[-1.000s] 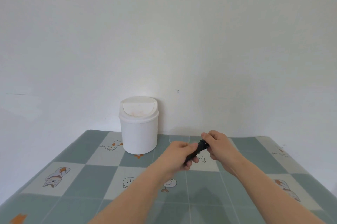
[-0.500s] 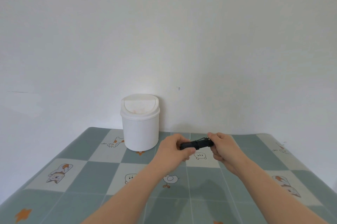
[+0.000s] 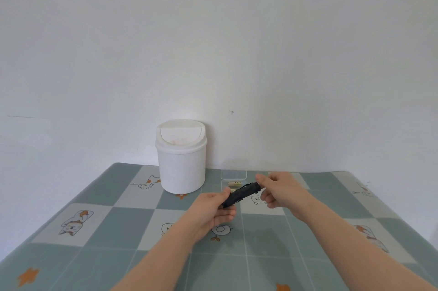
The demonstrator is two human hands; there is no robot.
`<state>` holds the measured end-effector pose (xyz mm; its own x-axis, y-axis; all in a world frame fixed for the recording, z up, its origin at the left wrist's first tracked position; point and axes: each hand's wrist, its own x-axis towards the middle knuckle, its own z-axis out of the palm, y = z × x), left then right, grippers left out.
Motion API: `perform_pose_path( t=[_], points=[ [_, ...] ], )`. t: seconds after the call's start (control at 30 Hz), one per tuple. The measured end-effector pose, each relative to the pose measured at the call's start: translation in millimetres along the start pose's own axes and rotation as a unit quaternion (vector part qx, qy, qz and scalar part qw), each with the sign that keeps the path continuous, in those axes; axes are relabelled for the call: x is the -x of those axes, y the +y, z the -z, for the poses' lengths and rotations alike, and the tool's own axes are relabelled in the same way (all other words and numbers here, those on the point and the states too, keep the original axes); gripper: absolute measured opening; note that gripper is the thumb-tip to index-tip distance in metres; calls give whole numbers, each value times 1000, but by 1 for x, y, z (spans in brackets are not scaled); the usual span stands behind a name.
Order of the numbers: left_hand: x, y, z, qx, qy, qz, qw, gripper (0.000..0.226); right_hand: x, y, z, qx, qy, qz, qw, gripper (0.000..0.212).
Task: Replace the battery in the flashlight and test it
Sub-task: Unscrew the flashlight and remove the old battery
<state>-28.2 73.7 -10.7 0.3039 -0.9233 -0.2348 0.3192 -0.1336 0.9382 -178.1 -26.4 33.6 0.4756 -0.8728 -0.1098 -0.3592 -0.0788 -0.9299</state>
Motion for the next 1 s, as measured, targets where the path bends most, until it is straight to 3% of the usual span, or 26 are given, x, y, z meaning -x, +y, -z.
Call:
perform_pose_path(
  t=[0.37,0.47,0.63,0.77,1.0],
  points=[
    [-3,-1,11,10,-16,26,999,27,-2,-6,-4,63,-23,39,997,3],
    [-4,0,12,18,-24,42,999,27,-1,-6,-1,107,-30,82,990,29],
    [-5,-2,15,31,-36,44,998,26,-1,-3,2,20,-47,44,998,14],
    [-5,-4,16,19,-47,38,998,27,-1,-2,2,85,-61,-35,994,39],
    [-8,-3,16,14,-44,44,998,29,-5,-1,3,86,-78,-29,993,34]
  ],
)
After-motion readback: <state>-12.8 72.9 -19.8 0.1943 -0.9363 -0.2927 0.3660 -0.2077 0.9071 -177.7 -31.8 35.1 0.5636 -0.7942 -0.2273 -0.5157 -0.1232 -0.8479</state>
